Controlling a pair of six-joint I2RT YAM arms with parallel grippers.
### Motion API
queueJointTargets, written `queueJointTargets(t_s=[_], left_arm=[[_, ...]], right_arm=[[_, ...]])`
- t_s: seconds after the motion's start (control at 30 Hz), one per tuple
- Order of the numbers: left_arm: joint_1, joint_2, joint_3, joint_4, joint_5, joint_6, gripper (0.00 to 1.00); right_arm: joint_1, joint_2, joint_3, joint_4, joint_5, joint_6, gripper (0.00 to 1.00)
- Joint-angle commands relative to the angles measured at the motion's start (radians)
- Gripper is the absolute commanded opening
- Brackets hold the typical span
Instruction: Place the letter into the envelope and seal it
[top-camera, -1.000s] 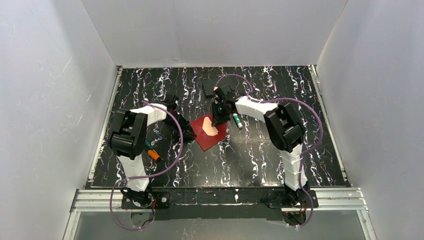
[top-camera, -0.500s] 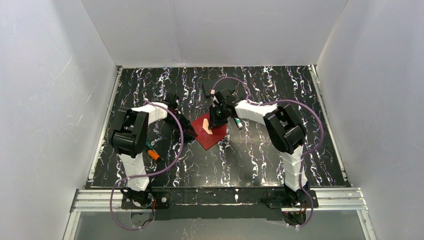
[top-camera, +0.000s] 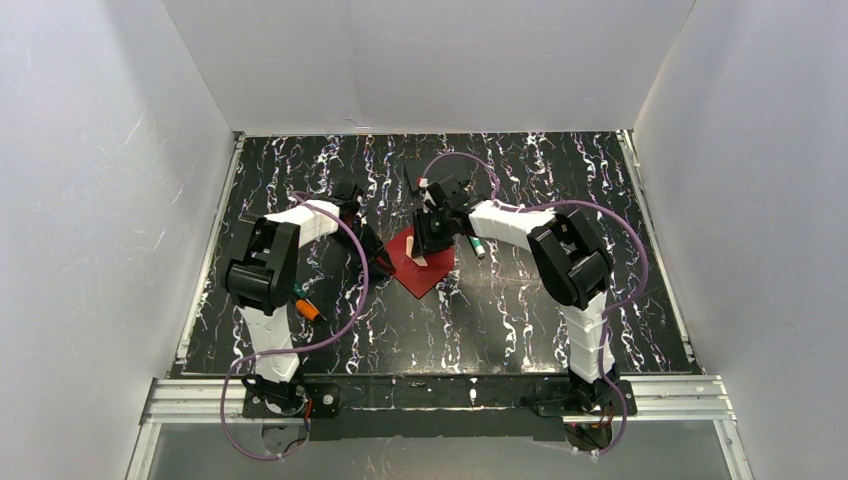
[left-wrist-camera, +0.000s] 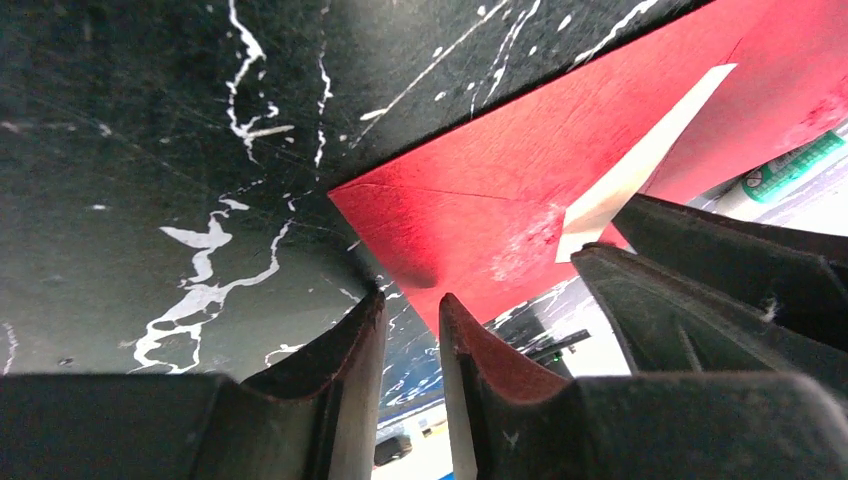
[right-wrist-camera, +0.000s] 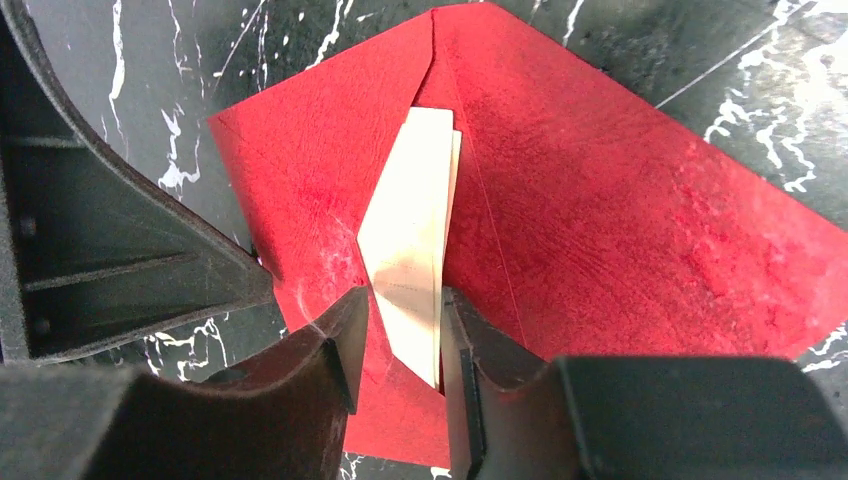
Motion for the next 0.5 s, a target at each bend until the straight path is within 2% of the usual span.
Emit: queueJointTargets(t_s=[0.0,0.2,0.33,0.4,0.47], left_arm=[[0.004,0.006,0.013,-0.085,-0.203,0.082,0.25],[0.004,-0.067,0.021,-0.105,-0.245,0.113,0.20],[0.004,-0.165,-0.015,0.078,-0.081,0.131,0.18],[0.002,-0.163,-0.019,0.151,-0.027,0.117,0.18],[0.002,-0.121,-0.001,0.155,-0.015,0.106,0.17]], right_arm=[[-0.031,-0.029,0.007,0.007,0.032,0.069,0.43],[-0.044,-0.023,0.000,0.019,-0.028,0.124,0.47],[-0.047,-0.012,-0.001,0.033,-0.070,0.175,0.45],[-0.047,-0.009,-0.010,0.051,-0.090,0.213,0.43],[-0.047,-0.007,-0.021,0.077,-0.108,0.240,0.41]])
